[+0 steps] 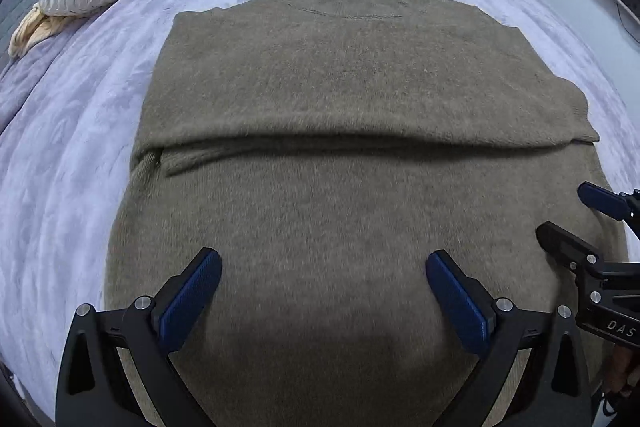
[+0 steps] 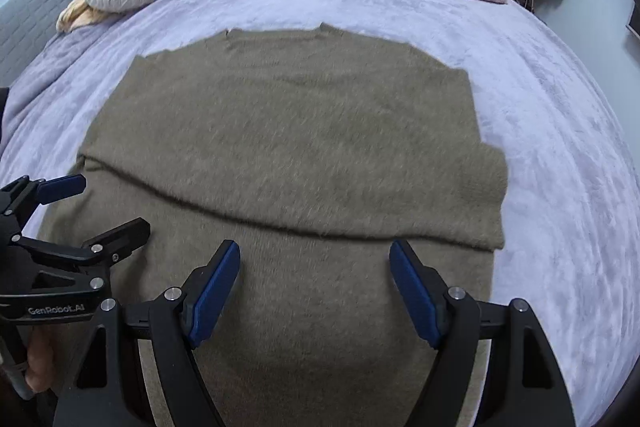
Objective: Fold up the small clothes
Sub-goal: 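Move both tools to the ribbed hem of the olive sweater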
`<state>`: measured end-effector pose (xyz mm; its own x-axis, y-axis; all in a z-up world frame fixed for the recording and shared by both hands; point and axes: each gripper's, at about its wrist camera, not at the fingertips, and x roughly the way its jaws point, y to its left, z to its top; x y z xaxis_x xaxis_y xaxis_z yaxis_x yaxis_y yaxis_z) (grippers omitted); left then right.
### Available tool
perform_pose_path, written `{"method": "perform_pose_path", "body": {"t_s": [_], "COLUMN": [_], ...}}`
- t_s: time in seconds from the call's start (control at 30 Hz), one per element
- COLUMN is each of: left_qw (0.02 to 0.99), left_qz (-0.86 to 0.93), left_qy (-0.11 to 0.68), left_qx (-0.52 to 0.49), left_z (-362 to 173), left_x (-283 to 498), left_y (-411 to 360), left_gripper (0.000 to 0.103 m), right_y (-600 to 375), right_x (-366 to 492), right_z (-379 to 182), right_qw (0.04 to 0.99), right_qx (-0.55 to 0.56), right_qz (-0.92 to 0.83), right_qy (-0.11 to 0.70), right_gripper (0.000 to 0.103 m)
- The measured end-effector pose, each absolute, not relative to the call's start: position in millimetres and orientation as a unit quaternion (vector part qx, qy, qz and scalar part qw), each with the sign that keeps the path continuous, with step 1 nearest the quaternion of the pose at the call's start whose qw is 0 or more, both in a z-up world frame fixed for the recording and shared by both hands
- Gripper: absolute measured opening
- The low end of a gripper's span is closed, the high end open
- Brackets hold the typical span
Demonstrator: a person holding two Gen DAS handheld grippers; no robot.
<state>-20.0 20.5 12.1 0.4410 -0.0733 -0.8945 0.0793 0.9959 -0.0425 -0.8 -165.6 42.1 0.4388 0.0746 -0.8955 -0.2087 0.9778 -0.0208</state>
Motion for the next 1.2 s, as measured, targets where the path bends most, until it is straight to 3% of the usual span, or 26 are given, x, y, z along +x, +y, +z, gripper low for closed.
{"method": "perform_pose_path", "body": {"t_s": [0.77,0.93,1.07,1.2], "left_qw": [0.851,0.842,0.830,0.826], "left_qz": [-0.093,-0.061,-0.087,-0.104], "left_qy": [0.512,0.535,0.547,0.551], "left_qx": [0.068,0.026,-0.068,-0.054], "left_z": [15,4,-5,-8], "left_x": [-215,-234,-233,-232], "left_y": [50,81,113,103], "left_gripper": [0.103,0.103,0.103,0.103], "right_y": [-195,-211,-226,-256], "right_x": [-165,-200,-214,-212], "right_z": [38,38,47,46], "right_qw": [0.855,0.858,0.869,0.867], "right_qx": [-0.110,-0.109,-0.102,-0.054], "right_qz": [0.101,0.096,0.061,0.048], "right_qy": [0.497,0.493,0.481,0.493], "right_gripper": [0.083,0.086,0.086,0.086]}}
